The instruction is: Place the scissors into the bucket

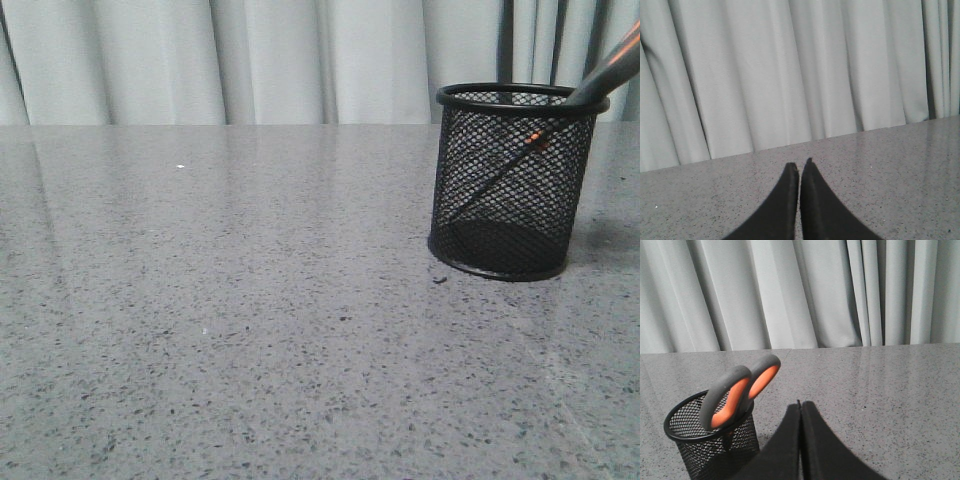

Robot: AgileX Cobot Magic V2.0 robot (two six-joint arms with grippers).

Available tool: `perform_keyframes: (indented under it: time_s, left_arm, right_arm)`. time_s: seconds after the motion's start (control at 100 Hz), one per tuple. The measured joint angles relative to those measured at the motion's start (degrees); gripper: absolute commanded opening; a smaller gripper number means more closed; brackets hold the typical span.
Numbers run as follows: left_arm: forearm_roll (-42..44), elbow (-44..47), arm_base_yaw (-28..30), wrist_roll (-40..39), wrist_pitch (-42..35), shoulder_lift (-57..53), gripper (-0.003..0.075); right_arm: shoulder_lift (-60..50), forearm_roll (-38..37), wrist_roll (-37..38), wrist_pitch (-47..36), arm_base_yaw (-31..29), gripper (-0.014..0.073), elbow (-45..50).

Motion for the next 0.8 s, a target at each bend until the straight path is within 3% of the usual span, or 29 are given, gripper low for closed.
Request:
perform_keyframes:
  time_s: [0.68,0.8]
  left_arm:
    - [0.7,0.7,0.1,0.0,-0.2,0.0,-0.0020]
    - [3.3,4.1,1.4,-3.6,-0.5,0.0,-0.0020]
  right_arm:
    - [-0.1,0.0,0.0,0.0,0.0,-0.0069,0.0]
    - [-0.1,0.0,0.0,0.0,0.0,-0.0069,0.0]
